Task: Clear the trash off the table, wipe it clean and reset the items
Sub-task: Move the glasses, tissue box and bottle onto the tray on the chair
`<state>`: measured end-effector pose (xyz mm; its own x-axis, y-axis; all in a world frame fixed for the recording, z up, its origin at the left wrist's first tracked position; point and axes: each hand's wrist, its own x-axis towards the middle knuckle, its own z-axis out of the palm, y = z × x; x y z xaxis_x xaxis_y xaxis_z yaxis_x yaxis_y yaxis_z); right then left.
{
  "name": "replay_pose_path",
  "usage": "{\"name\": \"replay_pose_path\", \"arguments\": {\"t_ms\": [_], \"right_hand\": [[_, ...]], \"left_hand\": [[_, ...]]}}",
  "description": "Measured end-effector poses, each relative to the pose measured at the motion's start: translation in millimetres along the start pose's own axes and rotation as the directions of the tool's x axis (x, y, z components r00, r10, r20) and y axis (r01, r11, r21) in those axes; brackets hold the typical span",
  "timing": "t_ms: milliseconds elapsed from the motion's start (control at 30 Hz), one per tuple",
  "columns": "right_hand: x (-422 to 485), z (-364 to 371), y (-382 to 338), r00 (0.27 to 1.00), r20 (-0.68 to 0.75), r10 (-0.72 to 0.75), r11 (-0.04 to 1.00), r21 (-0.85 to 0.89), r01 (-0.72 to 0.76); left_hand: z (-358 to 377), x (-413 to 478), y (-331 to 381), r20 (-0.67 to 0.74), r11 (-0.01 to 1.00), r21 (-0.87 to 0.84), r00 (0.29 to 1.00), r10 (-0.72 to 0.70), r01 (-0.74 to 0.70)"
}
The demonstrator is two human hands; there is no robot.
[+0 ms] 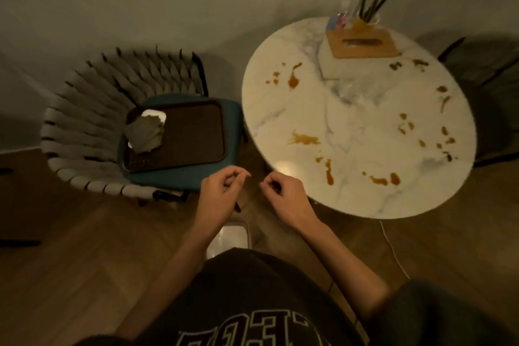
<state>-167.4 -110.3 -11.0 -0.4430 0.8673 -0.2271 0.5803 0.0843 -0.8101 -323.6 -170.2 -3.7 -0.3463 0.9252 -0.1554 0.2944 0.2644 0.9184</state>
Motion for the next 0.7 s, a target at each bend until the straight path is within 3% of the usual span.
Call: {"name": "replay_pose_path", "arguments": {"t_ms": [267,433,700], "right_hand": [[-34,-109,8,0.988,-0.148,0.041,0.994,0.108,-0.025],[-44,-176,32,0.971,-0.237,-0.011,0.992,0.116,0.039],[-20,-271,48,0.954,-0.282,-0.103,0.994,-0.007,0.105]], "left_hand": [[69,-6,84,0.092,0.988,0.020,0.984,0.151,-0.153],[118,-12,119,0.091,0.991,-0.063,0.988,0.125,-0.119],[168,20,185,0.122,0.987,-0.007,0.979,0.163,-0.163]]}}
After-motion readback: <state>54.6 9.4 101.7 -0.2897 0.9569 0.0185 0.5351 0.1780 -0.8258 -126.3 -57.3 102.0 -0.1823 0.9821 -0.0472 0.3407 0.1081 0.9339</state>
